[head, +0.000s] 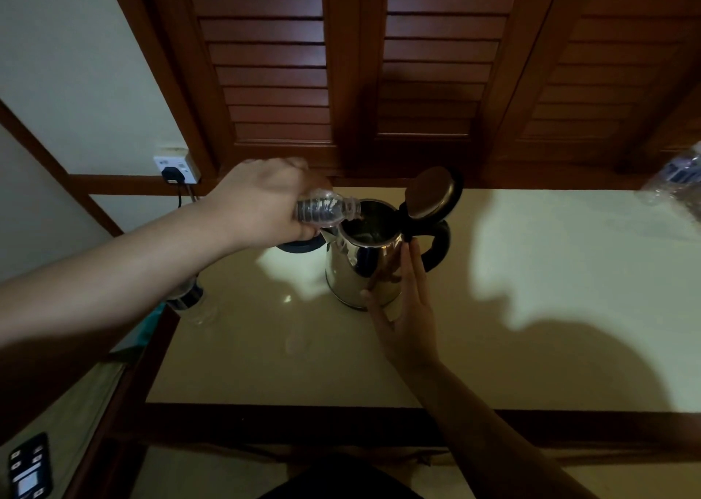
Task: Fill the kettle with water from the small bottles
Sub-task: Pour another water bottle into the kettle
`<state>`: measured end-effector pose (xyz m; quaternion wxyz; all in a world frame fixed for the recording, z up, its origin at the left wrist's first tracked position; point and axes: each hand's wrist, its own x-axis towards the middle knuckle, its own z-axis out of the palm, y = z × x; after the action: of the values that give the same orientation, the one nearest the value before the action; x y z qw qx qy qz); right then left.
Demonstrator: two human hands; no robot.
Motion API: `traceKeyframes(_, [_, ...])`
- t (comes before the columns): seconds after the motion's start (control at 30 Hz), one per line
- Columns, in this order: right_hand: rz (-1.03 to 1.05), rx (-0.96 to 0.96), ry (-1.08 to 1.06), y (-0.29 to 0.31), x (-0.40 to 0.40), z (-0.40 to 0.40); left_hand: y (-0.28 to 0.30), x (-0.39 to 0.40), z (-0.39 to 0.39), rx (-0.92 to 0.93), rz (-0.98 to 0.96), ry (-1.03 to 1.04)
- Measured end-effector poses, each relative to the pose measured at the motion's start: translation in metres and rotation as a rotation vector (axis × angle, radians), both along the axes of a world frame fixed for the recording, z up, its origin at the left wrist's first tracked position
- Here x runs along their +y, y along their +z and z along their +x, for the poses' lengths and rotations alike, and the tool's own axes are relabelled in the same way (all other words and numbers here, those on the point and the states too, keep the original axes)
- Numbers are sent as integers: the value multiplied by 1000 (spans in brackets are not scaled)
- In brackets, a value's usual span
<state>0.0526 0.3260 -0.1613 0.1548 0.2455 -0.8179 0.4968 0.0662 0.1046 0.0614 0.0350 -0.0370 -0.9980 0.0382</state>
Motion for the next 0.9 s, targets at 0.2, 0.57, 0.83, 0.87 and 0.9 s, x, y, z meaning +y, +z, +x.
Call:
traceKeyframes(0.2, [5, -7, -12, -1, 0, 0, 3, 2, 0, -11, -12, 7])
traceKeyframes(0.57, [17, -22, -12, 0, 0, 0, -1, -1, -6, -10, -66, -14])
traceKeyframes(0.83, [25, -8, -15, -1, 0, -1, -5, 4, -8, 103, -146, -83])
traceKeyframes(0.87, [27, -11, -14, -1, 0, 0, -5, 4, -8, 119, -160, -87])
traceKeyframes(0.9, [26, -12, -13, -1, 0, -1, -7, 4, -8, 136, -173, -92])
